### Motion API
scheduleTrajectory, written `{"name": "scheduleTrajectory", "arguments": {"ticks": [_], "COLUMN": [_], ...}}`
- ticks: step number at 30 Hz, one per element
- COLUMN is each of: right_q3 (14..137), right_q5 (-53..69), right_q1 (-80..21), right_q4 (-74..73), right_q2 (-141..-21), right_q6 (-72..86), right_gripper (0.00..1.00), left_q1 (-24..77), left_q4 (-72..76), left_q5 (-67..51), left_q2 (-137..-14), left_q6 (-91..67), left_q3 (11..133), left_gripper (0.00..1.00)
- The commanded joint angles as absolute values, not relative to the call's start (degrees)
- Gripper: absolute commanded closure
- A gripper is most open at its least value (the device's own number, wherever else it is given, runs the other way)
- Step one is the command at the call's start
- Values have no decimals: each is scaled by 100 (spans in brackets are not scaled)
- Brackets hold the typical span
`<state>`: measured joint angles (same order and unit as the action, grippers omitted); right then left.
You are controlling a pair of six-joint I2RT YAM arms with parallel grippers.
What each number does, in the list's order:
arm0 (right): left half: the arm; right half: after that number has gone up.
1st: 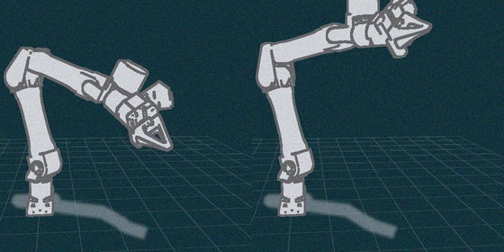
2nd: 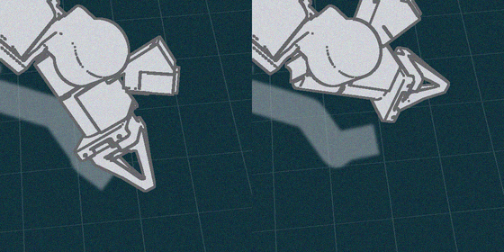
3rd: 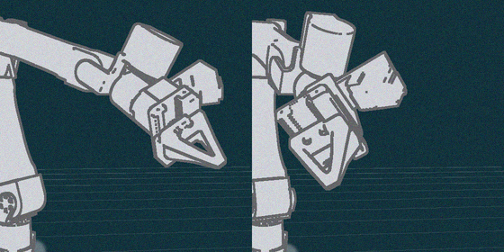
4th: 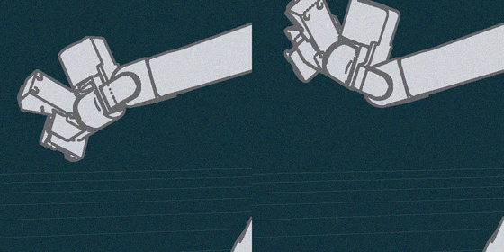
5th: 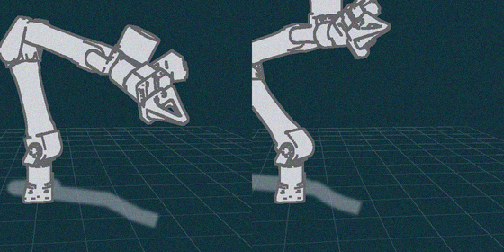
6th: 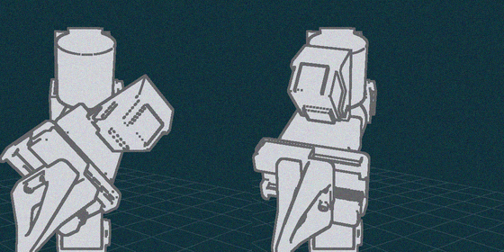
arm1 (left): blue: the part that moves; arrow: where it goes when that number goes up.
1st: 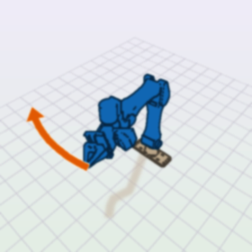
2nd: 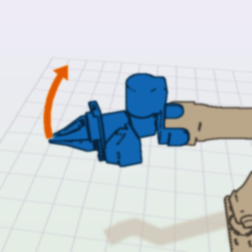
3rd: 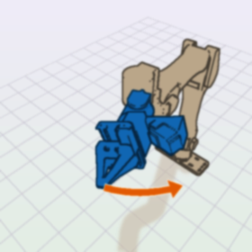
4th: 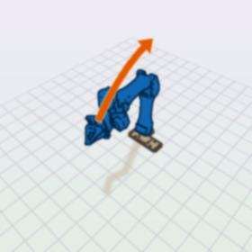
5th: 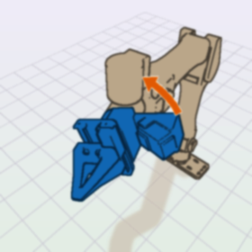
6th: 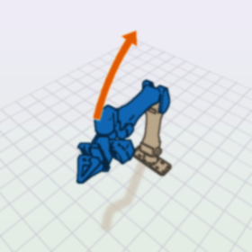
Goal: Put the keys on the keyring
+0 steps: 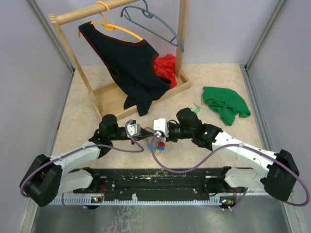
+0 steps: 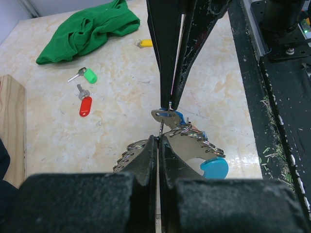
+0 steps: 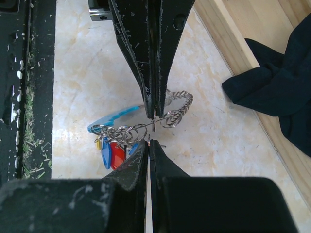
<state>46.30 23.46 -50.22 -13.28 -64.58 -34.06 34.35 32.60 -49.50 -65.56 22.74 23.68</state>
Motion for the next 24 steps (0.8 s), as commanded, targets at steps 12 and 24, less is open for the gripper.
{"name": "scheduleTrajectory", "arguments": {"ticks": [12, 24], "right_q3": [4939, 4931], "right_q5": [2320, 2322], "right_q1": [-5095, -5117], "right_q4": [-1040, -973], "right_q2": [-6453, -6469], "right_q6": [-3439, -3440], "right_gripper": [100, 100], "left_q1": [3401, 3401], "left_q4": [3630, 3630], "left_q5": [-5155, -5188], "left_q2": [-6461, -6513], "left_q6": [2205, 2210], "left_q3": [2550, 2569], "left_gripper": [100, 100]}}
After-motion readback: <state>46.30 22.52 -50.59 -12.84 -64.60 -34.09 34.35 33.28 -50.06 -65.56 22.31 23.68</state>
